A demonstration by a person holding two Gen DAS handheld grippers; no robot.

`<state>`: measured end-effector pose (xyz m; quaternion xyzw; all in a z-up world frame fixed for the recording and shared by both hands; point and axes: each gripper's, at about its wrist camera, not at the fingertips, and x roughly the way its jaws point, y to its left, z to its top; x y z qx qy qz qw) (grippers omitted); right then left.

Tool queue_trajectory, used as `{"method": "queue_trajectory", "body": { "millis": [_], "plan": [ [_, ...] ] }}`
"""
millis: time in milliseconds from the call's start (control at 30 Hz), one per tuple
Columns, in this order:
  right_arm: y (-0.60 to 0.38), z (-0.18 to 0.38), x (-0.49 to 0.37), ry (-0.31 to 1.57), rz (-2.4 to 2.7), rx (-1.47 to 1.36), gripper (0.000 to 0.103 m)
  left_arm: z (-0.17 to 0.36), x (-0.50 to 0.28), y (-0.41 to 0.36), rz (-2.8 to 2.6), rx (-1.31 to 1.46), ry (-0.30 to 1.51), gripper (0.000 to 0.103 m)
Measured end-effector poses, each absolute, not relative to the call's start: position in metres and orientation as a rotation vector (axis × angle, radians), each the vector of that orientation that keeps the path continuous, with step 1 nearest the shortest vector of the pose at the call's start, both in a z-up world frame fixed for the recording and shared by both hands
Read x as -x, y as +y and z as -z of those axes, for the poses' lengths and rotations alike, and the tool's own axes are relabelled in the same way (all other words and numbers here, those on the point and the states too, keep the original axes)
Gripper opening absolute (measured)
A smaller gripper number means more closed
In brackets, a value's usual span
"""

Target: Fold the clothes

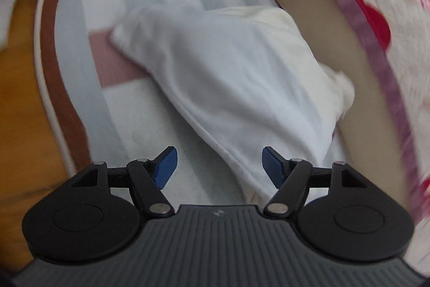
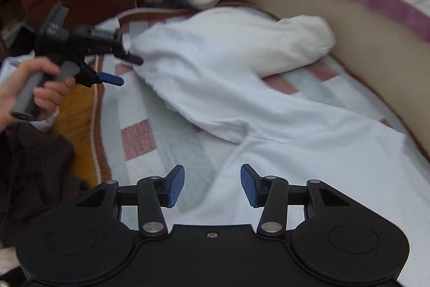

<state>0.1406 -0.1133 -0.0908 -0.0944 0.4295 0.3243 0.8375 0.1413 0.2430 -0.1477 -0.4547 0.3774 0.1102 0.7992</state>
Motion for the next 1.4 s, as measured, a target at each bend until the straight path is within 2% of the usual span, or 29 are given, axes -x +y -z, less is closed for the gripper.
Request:
{"method": "queue_trajectory", "body": {
  "millis": [233,267,300,333,367,400,600,700,800,900,933,1100,1233,1267,1333,1400],
  "plan": [
    [-0.099,0.144,-0.159,0.933,-0.441,0.086,0.051,0.187,-0.142,0.272,-0.301,1.211,0.614,0.070],
    [-0.102,0.148,-0.157,0.923,-0.415,0.070,0.048,0.188,-0.143,0.273,-0.302,1.226,0.588,0.068],
    [-0.106,0.151,-0.154,0.914,-0.399,0.054,0.019,0.189,-0.143,0.274,-0.302,1.241,0.563,0.063],
    [-0.110,0.153,-0.150,0.904,-0.383,0.037,0.007,0.189,-0.144,0.274,-0.303,1.250,0.541,0.054],
    [-0.114,0.155,-0.147,0.893,-0.370,0.020,0.007,0.185,-0.145,0.274,-0.302,1.228,0.536,0.023],
    [-0.118,0.155,-0.142,0.869,-0.375,-0.005,0.007,0.182,-0.147,0.273,-0.301,1.206,0.530,0.016],
    [-0.129,0.147,-0.138,0.848,-0.472,-0.038,0.008,0.147,-0.144,0.272,-0.306,1.064,0.504,0.011],
    [-0.133,0.143,-0.137,0.845,-0.521,-0.040,0.008,0.118,-0.155,0.272,-0.317,0.891,0.545,0.010],
    [-0.112,0.158,-0.141,0.888,-0.509,0.085,0.008,0.093,-0.166,0.266,-0.304,0.819,0.555,0.010],
    [-0.101,0.163,-0.139,0.880,-0.484,0.120,0.009,0.086,-0.171,0.263,-0.321,0.792,0.593,0.011],
    [-0.099,0.162,-0.137,0.885,-0.475,0.120,0.013,0.087,-0.171,0.263,-0.326,0.789,0.607,0.012],
    [-0.098,0.143,-0.125,0.888,-0.583,0.074,0.013,0.103,-0.158,0.272,-0.328,0.851,0.637,0.013],
    [-0.087,0.126,-0.120,0.840,-0.608,0.079,0.013,0.108,-0.147,0.266,-0.367,0.769,0.630,0.016],
    [-0.085,0.122,-0.119,0.829,-0.613,0.082,0.014,0.109,-0.144,0.265,-0.366,0.752,0.620,0.017],
    [-0.077,0.117,-0.119,0.807,-0.612,0.114,0.028,0.110,-0.140,0.262,-0.361,0.721,0.599,0.016],
    [-0.071,0.113,-0.118,0.786,-0.612,0.140,0.030,0.110,-0.139,0.261,-0.321,0.724,0.582,0.002]
  ]
}}
